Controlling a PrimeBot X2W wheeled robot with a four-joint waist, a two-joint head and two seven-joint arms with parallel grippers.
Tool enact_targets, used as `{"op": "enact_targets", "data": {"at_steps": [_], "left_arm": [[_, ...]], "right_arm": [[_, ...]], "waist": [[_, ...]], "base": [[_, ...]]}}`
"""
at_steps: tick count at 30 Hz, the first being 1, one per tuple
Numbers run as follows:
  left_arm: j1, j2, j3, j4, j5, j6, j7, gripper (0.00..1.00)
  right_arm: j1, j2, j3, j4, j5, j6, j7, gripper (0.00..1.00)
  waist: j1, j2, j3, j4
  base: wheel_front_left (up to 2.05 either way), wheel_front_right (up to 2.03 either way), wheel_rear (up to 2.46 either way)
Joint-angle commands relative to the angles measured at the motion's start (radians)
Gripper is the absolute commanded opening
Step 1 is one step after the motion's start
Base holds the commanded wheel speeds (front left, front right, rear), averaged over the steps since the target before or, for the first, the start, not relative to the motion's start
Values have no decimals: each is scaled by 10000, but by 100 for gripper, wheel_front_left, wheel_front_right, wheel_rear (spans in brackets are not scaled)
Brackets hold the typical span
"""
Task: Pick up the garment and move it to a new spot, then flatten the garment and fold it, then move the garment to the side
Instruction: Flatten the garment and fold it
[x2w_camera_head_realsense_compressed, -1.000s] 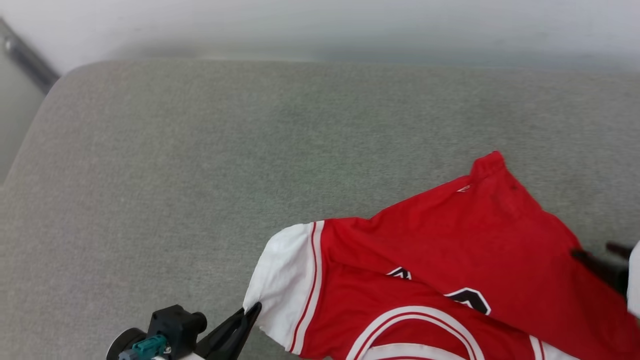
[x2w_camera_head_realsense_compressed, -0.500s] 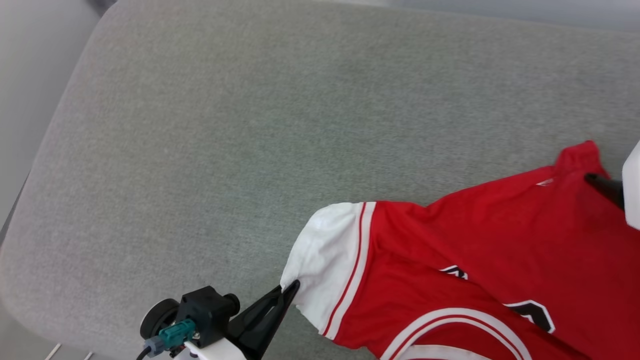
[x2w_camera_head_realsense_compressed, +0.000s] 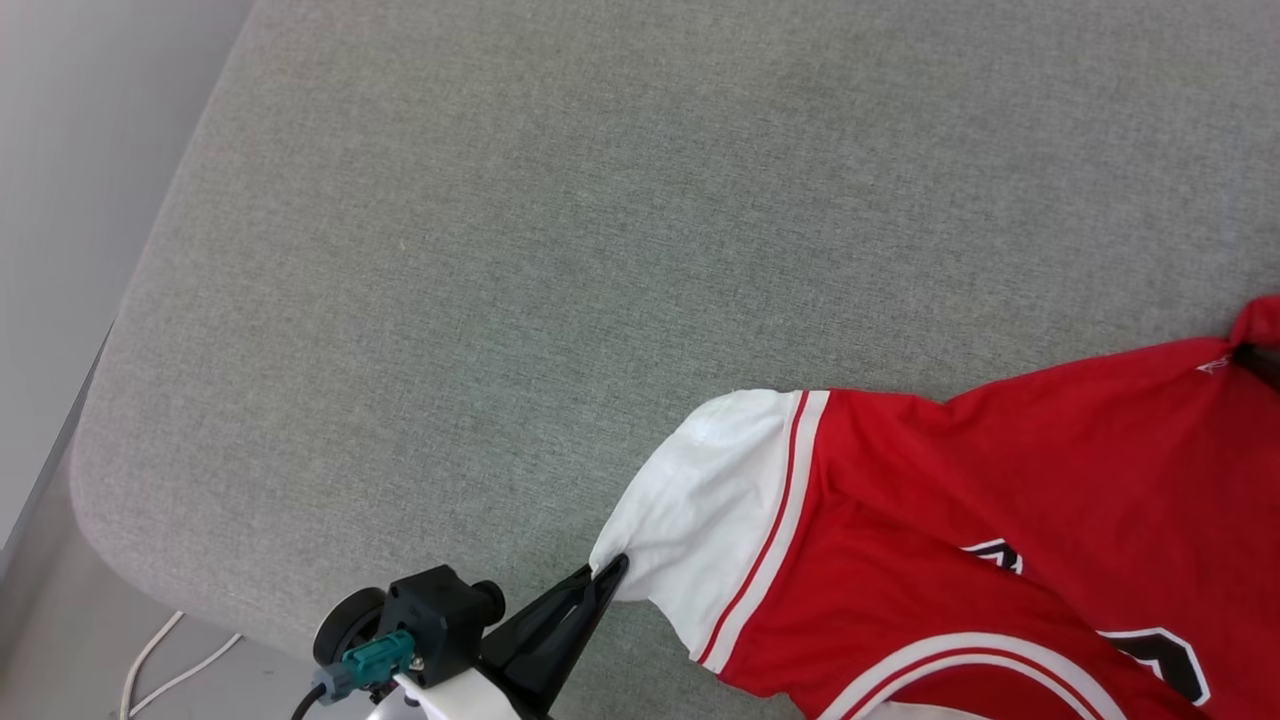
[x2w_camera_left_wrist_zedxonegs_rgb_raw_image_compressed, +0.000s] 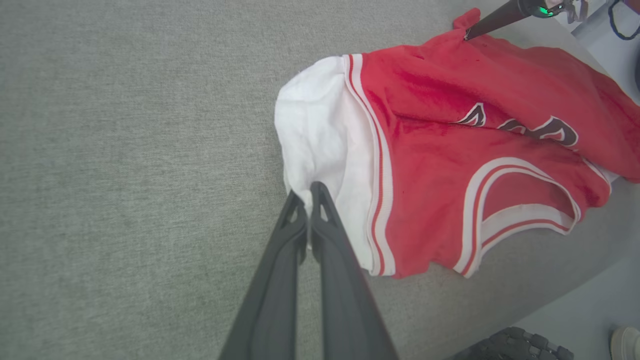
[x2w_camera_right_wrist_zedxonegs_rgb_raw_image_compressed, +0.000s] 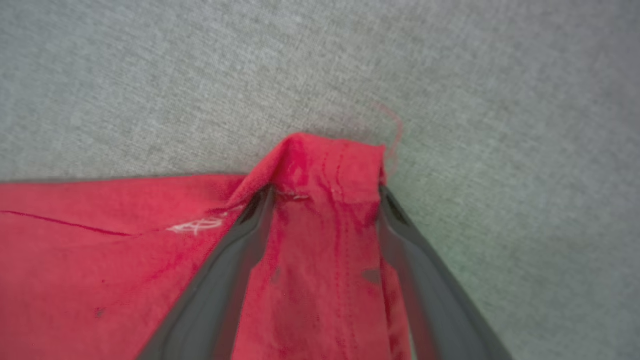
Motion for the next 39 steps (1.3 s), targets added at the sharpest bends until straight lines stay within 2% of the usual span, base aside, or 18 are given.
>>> {"op": "enact_targets", "data": {"at_steps": [1,4,5,6,7,15,25,34,35,39], "left_arm": [[-148,-21,-6,48,-8,-28,-52,0],[-192,-24,-7,143,-26,-73,-91,0],[-199,-20,-15,182,-3,-72,-95,0],[-198,-15,-24,219,7,-75,-103,0],[-182,-14,-26,242,-14,-77,-109,0],[-114,235,188,195,-34,79,-130,0],[-5,1098,1098,-375,-16,572,-112,0],[-498,1766,2268,-1401,-289,923,-86,0],[-902,1904,2751,-1748,-279,1045,-212,0],[-1527,1960,3453,-2214,-596,1165,-321,0]], "right_arm": [[512,132,301,658,-26,-17,14,100],[846,223,507,933,120,-17,31,100],[880,236,524,995,96,-17,-92,89],[858,261,521,1052,30,-17,-235,29],[811,301,564,1099,3,-17,-373,0],[-95,484,791,1278,153,-11,-1583,0],[-664,390,1091,1367,882,-11,-3044,0],[-652,346,972,47,1758,-11,-3522,0],[-569,397,786,-651,1922,-11,-3540,0],[-441,504,575,-1577,1879,-11,-3671,0]], "waist": [[0,0,71,75],[0,0,97,141],[0,0,78,153],[0,0,39,145],[0,0,-13,120],[0,0,-782,-397],[0,0,-2364,-1512],[0,0,-3414,-2682],[0,0,-3584,-3051],[0,0,-3756,-3493]], "base": [[0,0,0],[0,0,0],[0,0,0],[0,0,0],[0,0,0],[0,0,0],[0,0,0],[0,0,0],[0,0,0],[0,0,0]]}}
